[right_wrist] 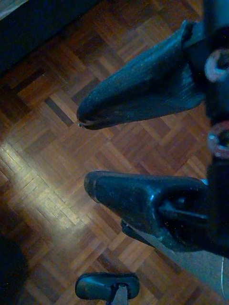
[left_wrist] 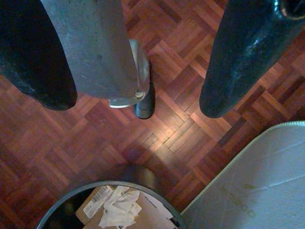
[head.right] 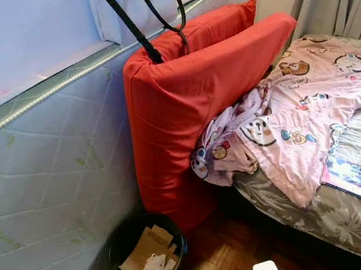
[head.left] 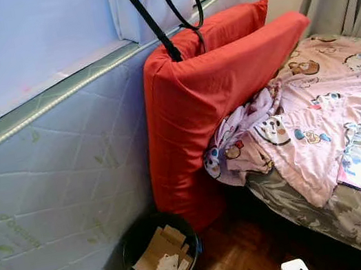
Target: Clean up the room
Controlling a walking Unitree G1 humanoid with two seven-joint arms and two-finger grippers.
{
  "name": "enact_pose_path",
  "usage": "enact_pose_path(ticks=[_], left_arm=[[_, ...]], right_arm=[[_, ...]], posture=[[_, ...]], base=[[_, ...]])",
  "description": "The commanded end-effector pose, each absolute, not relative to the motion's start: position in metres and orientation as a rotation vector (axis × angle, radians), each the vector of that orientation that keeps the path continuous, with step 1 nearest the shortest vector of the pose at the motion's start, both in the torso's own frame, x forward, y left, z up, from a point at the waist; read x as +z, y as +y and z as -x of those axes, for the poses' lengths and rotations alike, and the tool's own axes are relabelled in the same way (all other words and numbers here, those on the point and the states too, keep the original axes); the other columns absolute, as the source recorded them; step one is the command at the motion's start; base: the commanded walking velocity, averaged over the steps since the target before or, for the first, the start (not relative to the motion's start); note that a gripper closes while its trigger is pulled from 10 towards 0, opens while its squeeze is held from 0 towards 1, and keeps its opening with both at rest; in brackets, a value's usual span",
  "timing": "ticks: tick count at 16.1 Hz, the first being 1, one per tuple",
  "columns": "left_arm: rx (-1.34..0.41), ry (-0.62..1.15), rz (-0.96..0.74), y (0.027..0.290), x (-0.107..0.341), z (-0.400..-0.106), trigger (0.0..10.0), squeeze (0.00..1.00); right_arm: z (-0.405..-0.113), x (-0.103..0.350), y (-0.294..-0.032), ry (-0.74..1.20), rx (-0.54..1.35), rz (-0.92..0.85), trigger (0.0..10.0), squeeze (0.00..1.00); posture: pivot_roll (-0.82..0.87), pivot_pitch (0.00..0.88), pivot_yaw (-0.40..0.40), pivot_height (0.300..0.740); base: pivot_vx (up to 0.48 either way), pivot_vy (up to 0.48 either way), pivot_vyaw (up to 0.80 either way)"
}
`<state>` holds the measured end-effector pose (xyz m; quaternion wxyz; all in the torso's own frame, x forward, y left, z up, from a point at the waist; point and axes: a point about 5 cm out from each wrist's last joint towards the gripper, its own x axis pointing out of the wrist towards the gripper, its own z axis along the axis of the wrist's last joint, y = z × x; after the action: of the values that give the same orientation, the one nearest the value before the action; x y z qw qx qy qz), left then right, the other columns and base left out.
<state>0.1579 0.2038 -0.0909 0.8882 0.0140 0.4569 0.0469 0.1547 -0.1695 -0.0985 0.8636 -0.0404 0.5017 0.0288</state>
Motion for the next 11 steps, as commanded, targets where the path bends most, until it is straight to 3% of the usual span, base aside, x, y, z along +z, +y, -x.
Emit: enact_pose_path(ticks=[1, 11], left_arm=[[0.052, 0.949, -0.016, 0.1915, -0.0780, -0.1957, 10.0, 0.00], [0.054, 0.949, -0.014, 0.1920, -0.0780, -0.1956, 10.0, 0.00]], right_arm=[[-0.1815, -0.0801, -0.2110, 0.900, -0.133, -0.158, 10.0, 0.00], [-0.1795, -0.0813, -0.2114, 0.904, -0.184, -0.193, 10.0, 0.00]], posture=[[-0.07, 0.000, -0.018, 0.740], [-0.07, 0.000, -0.015, 0.740]], base=[[0.000, 0.000, 0.00], [0.000, 0.000, 0.00]])
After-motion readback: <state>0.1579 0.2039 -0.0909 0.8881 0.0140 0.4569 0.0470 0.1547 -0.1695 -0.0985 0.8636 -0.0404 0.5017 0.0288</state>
